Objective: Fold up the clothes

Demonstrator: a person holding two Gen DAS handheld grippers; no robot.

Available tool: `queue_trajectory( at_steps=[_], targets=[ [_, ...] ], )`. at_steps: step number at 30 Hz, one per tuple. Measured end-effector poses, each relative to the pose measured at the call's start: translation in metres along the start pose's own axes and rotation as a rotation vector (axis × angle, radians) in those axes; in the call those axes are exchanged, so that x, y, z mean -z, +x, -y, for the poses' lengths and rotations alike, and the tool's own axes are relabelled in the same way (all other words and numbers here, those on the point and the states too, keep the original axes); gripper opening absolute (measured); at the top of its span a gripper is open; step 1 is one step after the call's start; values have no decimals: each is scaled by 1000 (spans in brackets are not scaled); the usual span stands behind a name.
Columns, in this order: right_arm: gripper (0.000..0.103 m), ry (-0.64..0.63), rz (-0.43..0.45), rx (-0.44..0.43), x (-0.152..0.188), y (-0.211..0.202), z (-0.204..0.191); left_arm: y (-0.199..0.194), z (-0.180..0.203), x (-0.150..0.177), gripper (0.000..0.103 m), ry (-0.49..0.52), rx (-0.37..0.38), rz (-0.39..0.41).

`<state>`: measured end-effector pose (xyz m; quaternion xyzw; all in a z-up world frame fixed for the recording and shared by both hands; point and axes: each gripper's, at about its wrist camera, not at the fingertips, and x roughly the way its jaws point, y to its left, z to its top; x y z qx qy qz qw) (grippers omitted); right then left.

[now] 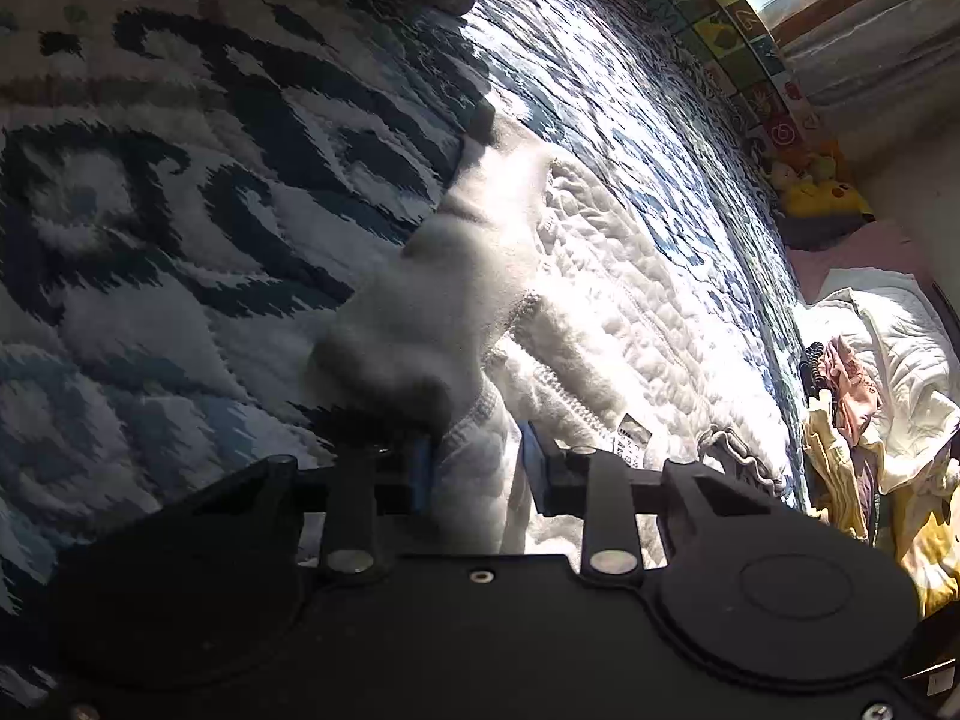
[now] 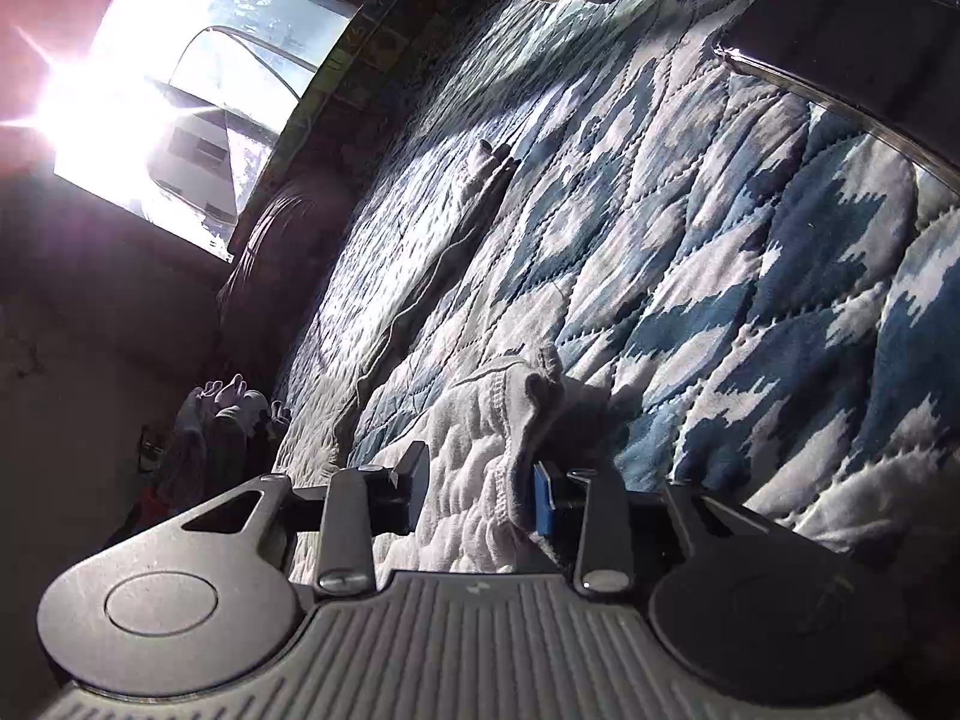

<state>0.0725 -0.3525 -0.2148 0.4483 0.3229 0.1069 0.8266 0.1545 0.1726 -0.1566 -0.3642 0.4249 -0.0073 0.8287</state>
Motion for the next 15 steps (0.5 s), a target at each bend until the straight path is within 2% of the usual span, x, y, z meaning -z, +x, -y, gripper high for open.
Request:
queue_trajectory(
  at_steps=[2, 3, 5, 7, 9, 11, 13, 15],
  targets=[
    [8, -50, 5, 34, 1, 4, -7, -6, 8, 5, 11, 10, -20, 23],
    [7, -65, 44, 26, -1, -3, -12, -9, 12, 7, 10, 15, -29, 35],
    [7, -124, 135, -2, -8, -20, -25, -27, 18, 9, 9, 16, 15, 96],
    [6, -191, 202, -11, -21, -33, -43, -44, 23, 10, 9, 16, 21, 134],
    [7, -196, 181, 40, -37, -25, -46, -42, 20, 11, 11, 9, -57, 90],
    [10, -207, 119, 169, -44, -7, -38, -23, 18, 14, 26, 55, -177, 2],
    [18, -231, 70, 278, -43, 5, -27, -26, 14, 19, 32, 72, -214, 11],
    [27, -254, 99, 280, -37, 0, -24, -33, 14, 23, 41, 100, -249, 41]
  ],
)
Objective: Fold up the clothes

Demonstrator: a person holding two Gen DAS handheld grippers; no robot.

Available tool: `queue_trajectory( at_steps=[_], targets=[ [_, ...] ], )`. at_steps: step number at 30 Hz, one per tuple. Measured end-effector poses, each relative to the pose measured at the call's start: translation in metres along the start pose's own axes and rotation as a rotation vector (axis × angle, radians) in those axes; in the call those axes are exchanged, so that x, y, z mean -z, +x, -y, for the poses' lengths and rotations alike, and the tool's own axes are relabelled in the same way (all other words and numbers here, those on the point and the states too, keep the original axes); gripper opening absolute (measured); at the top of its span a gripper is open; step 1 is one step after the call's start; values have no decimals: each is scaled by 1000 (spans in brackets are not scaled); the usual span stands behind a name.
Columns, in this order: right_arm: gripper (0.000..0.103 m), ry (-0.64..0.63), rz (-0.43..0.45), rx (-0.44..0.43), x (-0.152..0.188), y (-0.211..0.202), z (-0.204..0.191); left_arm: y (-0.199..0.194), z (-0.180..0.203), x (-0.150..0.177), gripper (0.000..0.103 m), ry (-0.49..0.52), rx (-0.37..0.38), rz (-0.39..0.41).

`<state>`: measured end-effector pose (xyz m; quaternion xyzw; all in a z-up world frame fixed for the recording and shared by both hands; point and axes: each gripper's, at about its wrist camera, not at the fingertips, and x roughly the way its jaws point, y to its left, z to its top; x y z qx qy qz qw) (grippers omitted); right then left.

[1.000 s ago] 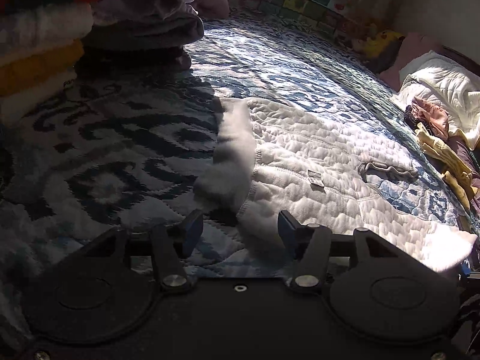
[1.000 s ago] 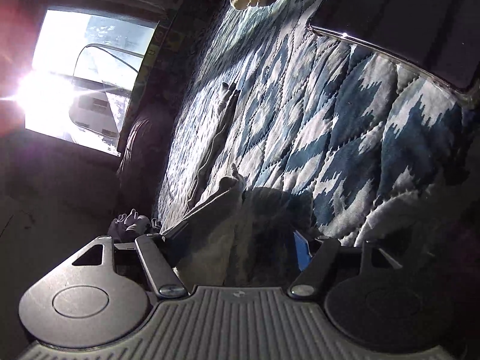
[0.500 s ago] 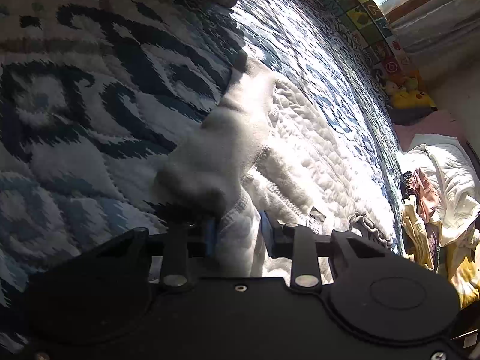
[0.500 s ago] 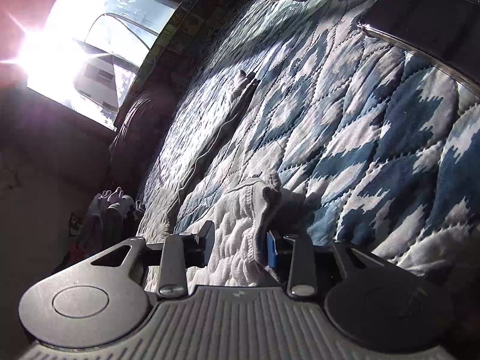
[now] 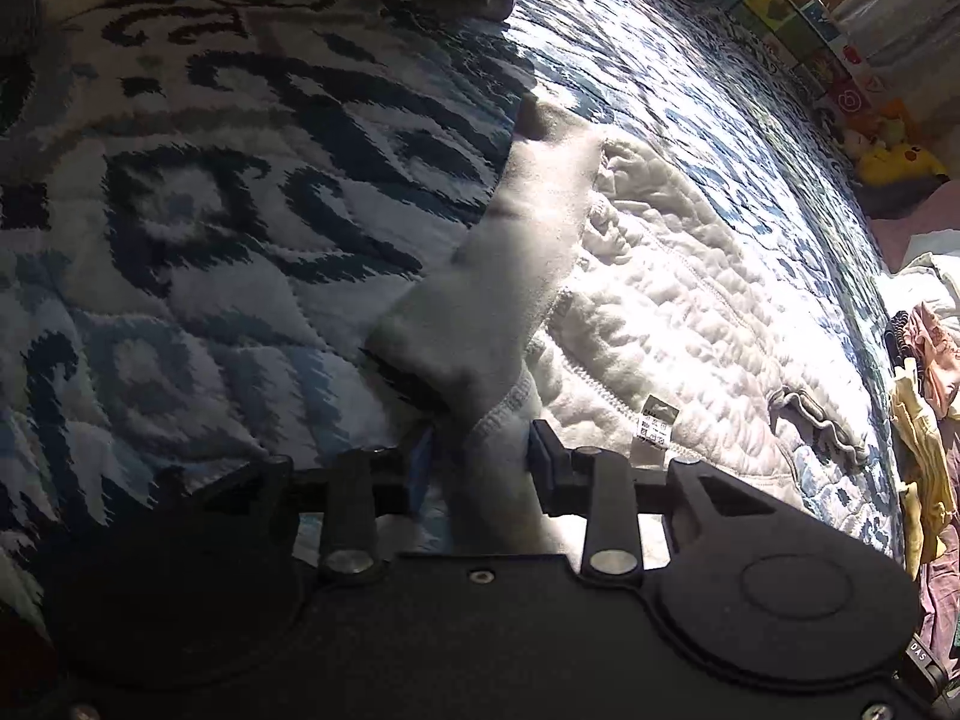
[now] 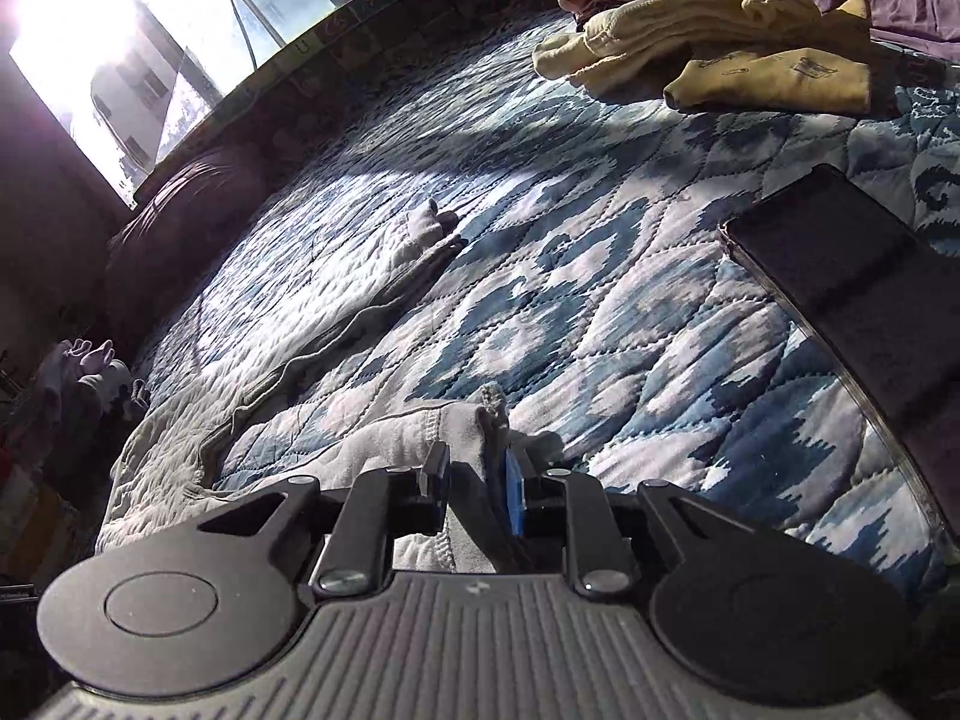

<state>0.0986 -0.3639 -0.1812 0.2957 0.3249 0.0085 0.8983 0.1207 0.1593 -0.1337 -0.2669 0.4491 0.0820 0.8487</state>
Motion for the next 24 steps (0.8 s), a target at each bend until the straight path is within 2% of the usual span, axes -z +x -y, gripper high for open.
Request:
queue_trajectory(
  at_steps=[1, 3, 6, 8, 11, 12, 13, 16, 18, 19, 21, 22, 24],
  targets=[
    [30, -21, 29, 3, 9, -8, 2, -6, 2, 1, 42, 30, -21, 26],
    [31, -74, 95, -1, 15, -21, -3, -18, 12, 3, 42, 113, -50, 103],
    [31, -237, 152, -37, 19, -28, -30, -22, 35, 0, 40, 242, -21, 163],
    [30, -325, 125, -89, 25, -22, -47, -16, 51, -4, 39, 301, 14, 167],
    [30, -390, 72, -133, 37, -9, -63, 2, 73, -3, 39, 396, 133, 171],
    [31, -409, 51, -151, 41, -4, -68, 9, 76, -2, 39, 407, 150, 168],
    [30, -438, 40, -164, 46, -1, -73, 19, 79, -1, 39, 423, 139, 161],
    [32, -533, -14, -160, 59, 9, -89, 58, 78, 4, 39, 522, -34, 84],
    [35, -562, -40, -152, 66, 12, -93, 57, 62, -5, 38, 467, 1, 75],
    [35, -573, -41, -151, 69, 12, -94, 51, 59, -8, 34, 452, -33, 80],
    [37, -563, -37, -176, 68, 8, -94, 39, 57, -8, 31, 508, -125, 113],
    [37, -556, -33, -189, 67, 6, -94, 32, 52, -9, 31, 503, -118, 113],
    [37, -569, -10, -215, 68, 2, -96, 13, 43, -8, 31, 482, -19, 121]
  ],
)
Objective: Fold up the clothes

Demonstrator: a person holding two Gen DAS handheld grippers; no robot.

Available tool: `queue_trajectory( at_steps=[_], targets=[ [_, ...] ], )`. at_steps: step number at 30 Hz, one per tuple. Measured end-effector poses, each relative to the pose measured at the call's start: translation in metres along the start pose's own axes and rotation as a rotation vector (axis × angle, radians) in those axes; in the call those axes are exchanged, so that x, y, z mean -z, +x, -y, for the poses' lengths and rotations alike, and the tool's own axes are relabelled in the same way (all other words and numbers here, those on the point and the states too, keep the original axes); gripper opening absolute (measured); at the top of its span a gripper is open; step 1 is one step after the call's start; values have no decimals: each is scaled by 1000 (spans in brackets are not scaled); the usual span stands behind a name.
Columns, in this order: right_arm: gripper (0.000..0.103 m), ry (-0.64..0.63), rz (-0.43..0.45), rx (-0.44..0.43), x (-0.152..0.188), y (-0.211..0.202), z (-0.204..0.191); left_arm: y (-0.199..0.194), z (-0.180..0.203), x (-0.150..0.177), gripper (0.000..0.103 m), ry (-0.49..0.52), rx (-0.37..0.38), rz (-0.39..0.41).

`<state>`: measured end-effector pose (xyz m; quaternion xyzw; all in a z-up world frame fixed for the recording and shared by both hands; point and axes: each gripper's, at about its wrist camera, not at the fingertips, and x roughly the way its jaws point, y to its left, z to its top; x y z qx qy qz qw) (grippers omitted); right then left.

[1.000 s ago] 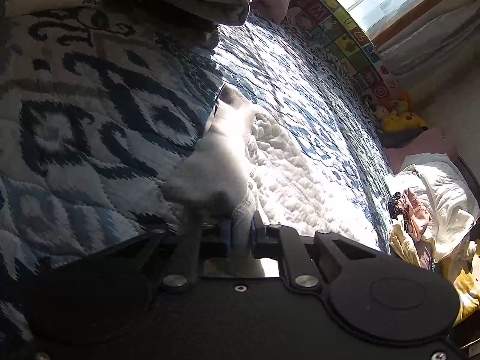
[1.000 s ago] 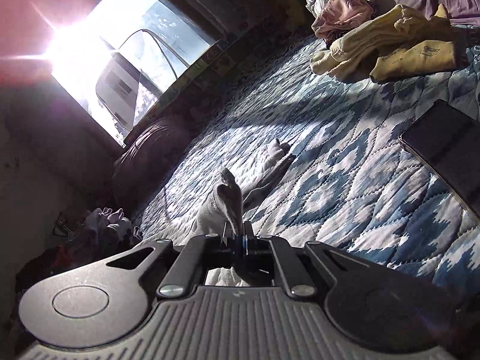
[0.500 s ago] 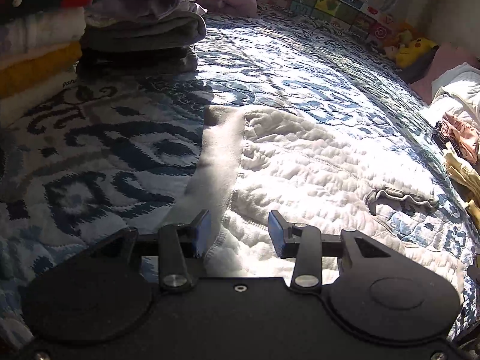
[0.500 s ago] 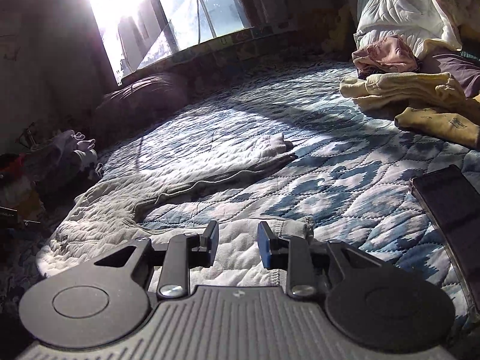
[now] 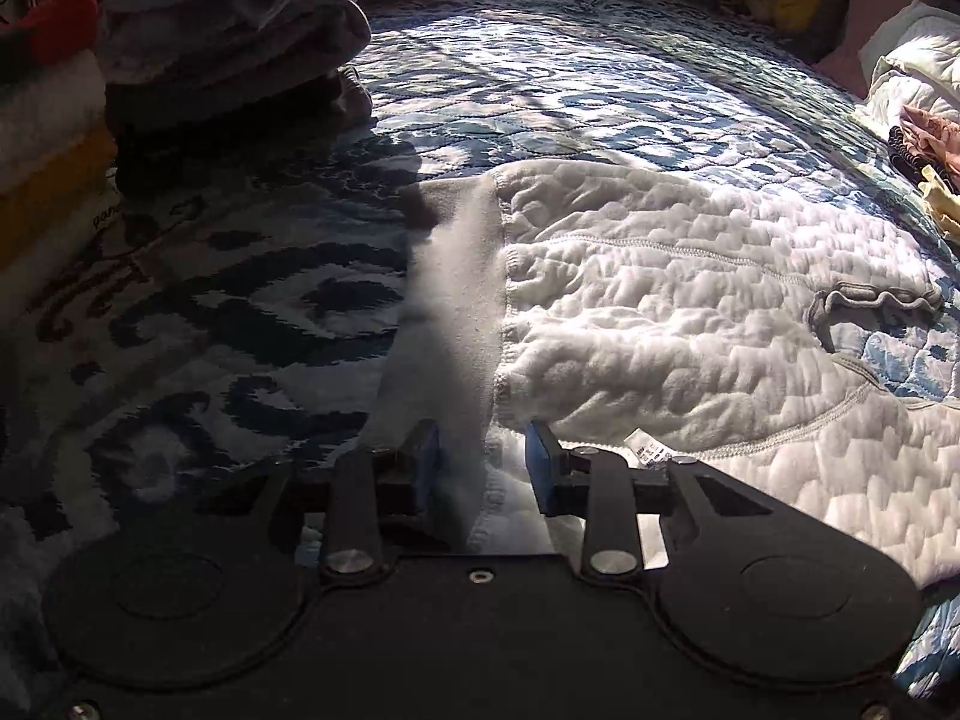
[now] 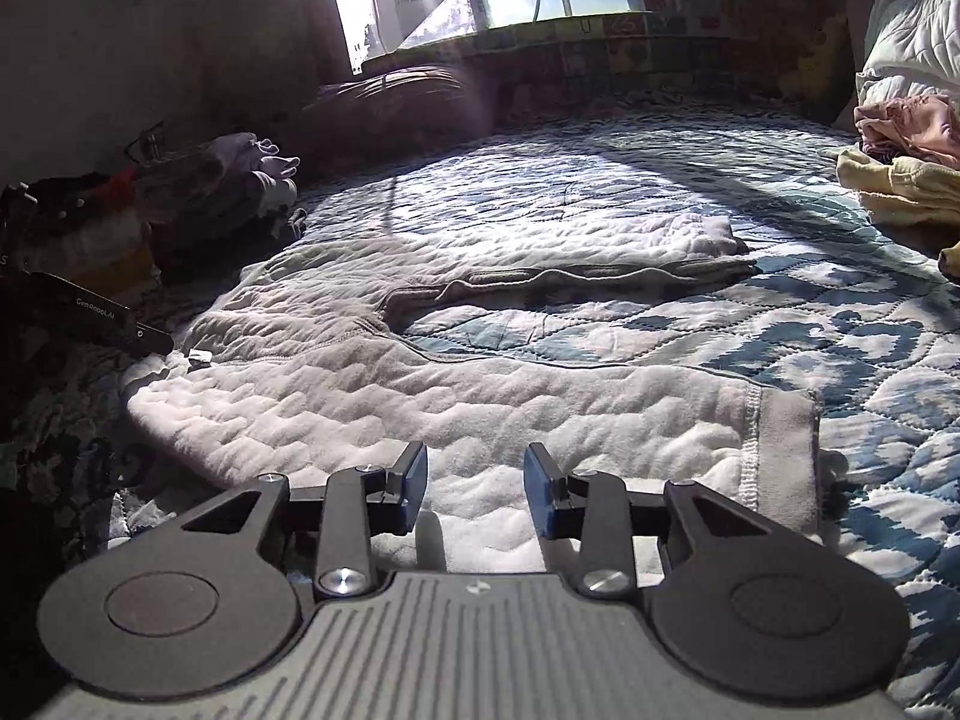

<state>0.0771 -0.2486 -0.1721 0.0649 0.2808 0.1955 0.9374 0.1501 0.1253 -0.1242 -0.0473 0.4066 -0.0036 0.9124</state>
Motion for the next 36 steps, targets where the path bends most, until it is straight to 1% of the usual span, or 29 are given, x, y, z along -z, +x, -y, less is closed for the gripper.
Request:
queue_trajectory(
  at_steps=[2, 4, 5, 6, 7, 8, 9, 10, 11, 12, 13, 14, 18, 20, 22, 23, 25, 26, 27, 28, 29, 31, 34, 36],
  targets=[
    [37, -18, 24, -21, -2, -1, -5, -14, 7, 5, 31, 57, 34, 36],
    [37, -24, 24, -38, -4, 3, -11, -15, 18, 15, 32, 149, 86, 34],
    [37, -29, 4, -44, -4, 8, -13, -9, 18, 22, 33, 180, 70, 4],
    [37, -39, -26, -40, -3, 13, -16, -2, 16, 29, 35, 207, 40, -30],
    [37, -50, -55, -35, -2, 19, -20, 5, 14, 37, 36, 233, 10, -64],
    [38, -68, -68, -33, 0, 22, -24, 4, 9, 39, 36, 214, 23, -60],
    [38, -64, -67, -47, -1, 21, -25, 1, 3, 37, 34, 173, 27, -69],
    [38, -60, -66, -61, -1, 21, -26, -3, 4, 37, 35, 195, -1, -79],
    [38, -56, -64, -75, -2, 20, -27, -5, 7, 38, 42, 242, -43, -93],
    [38, -52, -62, -88, -2, 20, -28, -7, 9, 38, 46, 261, -59, -100],
    [38, -65, -59, -85, -2, 20, -30, -11, 7, 35, 42, 245, -46, -110],
    [38, -77, -55, -82, -1, 21, -32, -16, 8, 31, 40, 239, -44, -93],
    [38, -72, -10, -79, -3, 20, -35, -24, 20, 10, 37, 240, -41, 2],
    [38, -64, 5, -70, -5, 22, -34, -16, 31, -4, 36, 228, 1, 46],
    [38, -52, 20, -63, -7, 25, -34, -2, 40, -14, 34, 198, 28, 60],
    [38, -43, 22, -57, -8, 27, -33, 9, 44, -19, 34, 175, 59, 64],
    [37, -29, 17, -31, -9, 31, -30, 29, 48, -22, 35, 125, 91, 42],
    [38, -15, -3, -8, -10, 36, -26, 44, 49, -19, 35, 120, 73, -2],
    [37, -1, -25, 0, -10, 40, -22, 61, 50, -15, 38, 121, 47, -53],
    [37, 14, -45, 7, -9, 44, -17, 68, 52, -11, 41, 137, 44, -33],
    [37, 37, -48, -7, -10, 46, -13, 69, 51, -10, 41, 129, 50, -20],
    [37, 50, -55, -15, -10, 48, -10, 69, 49, -13, 42, 108, 54, -34],
    [37, 25, -59, -8, -10, 51, -13, 70, 46, -15, 42, 112, 70, -47],
    [37, 17, -50, -5, -11, 48, -14, 68, 42, -17, 42, 95, 86, -57]
  ],
)
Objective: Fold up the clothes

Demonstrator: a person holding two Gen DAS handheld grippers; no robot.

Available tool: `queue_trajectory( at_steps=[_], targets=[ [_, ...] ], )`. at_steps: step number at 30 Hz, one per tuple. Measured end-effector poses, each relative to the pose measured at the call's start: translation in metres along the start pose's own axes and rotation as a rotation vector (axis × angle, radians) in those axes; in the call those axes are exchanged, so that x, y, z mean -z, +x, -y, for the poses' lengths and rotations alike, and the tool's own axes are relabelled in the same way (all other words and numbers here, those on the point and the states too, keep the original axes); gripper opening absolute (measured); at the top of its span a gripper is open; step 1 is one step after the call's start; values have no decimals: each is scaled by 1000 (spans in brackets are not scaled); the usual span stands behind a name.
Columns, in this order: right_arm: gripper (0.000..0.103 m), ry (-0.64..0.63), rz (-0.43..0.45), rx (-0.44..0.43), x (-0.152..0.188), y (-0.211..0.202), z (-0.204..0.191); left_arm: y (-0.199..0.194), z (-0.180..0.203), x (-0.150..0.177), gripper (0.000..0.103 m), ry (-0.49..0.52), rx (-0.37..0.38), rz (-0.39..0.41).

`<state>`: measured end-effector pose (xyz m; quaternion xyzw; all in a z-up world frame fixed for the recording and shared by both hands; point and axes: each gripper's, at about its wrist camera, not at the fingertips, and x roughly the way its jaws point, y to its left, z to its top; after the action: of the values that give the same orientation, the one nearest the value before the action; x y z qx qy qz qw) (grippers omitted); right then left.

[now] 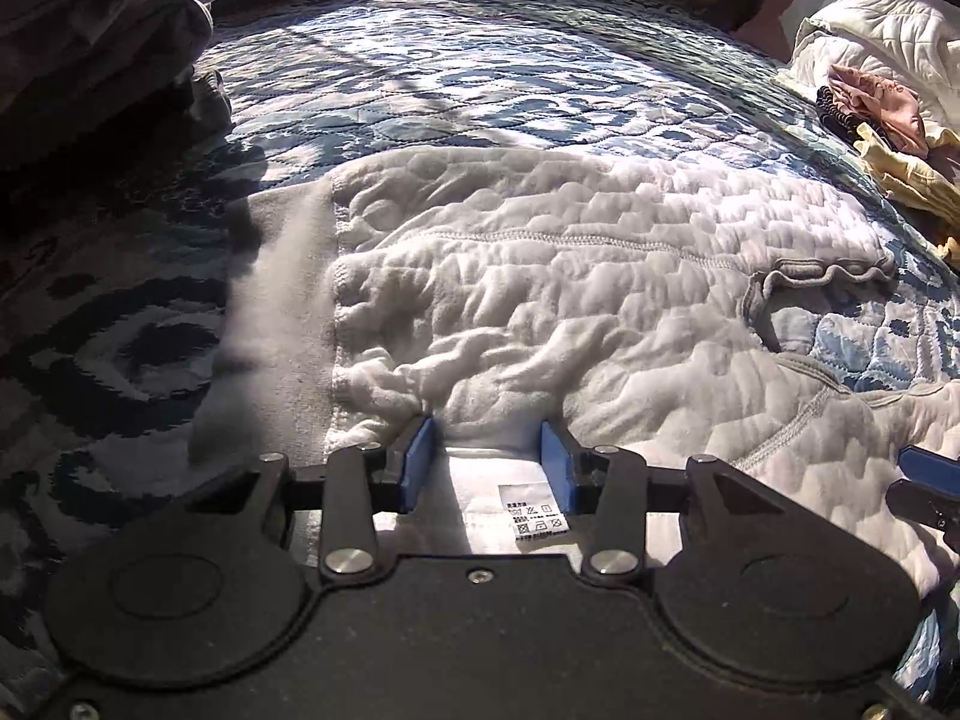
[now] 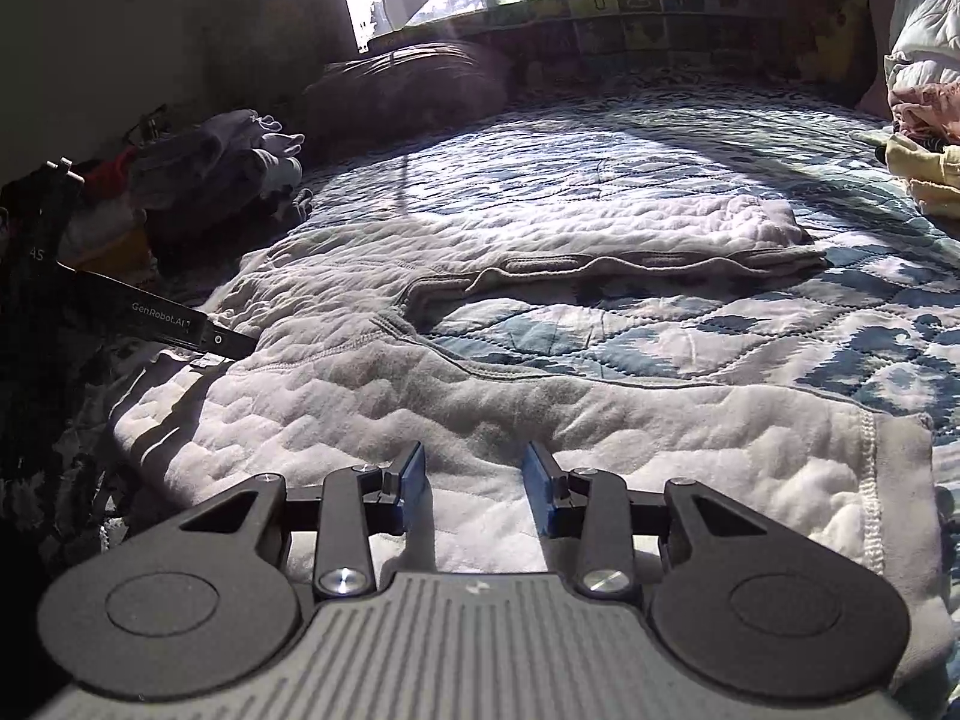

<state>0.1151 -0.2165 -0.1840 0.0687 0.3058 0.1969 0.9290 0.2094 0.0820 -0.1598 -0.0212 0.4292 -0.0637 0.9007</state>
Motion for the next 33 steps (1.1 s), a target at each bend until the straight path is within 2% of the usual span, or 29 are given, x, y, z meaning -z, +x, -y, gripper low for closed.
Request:
queue_trajectory(
  at_steps=[3, 7, 11, 16, 17, 20, 25, 28, 33],
  targets=[
    [37, 3, 38, 16, -2, -12, 1, -13, -2, 5, 43, 19, 20, -15],
    [38, -2, 34, 71, 2, -25, 9, -37, -5, 23, 51, 63, 26, -24],
    [39, -21, 26, 119, 8, -40, 18, -64, -5, 50, 53, 183, -7, -45],
    [45, -36, 1, 171, 11, -60, 26, -81, -20, 74, 59, 188, -78, -85],
    [45, -42, 2, 178, 8, -67, 28, -85, -23, 79, 59, 195, -102, -83],
    [47, -86, 14, 195, -8, -92, 30, -101, -30, 88, 59, 195, -111, -47],
    [48, -316, -17, 234, -21, -121, 24, -127, -27, 95, 59, 269, -151, 67],
    [45, -532, -46, 266, -11, -129, 12, -133, -19, 98, 59, 350, -185, 132],
    [45, -861, -129, 279, 19, -119, -14, -131, 0, 106, 59, 541, -254, 164]
  ],
)
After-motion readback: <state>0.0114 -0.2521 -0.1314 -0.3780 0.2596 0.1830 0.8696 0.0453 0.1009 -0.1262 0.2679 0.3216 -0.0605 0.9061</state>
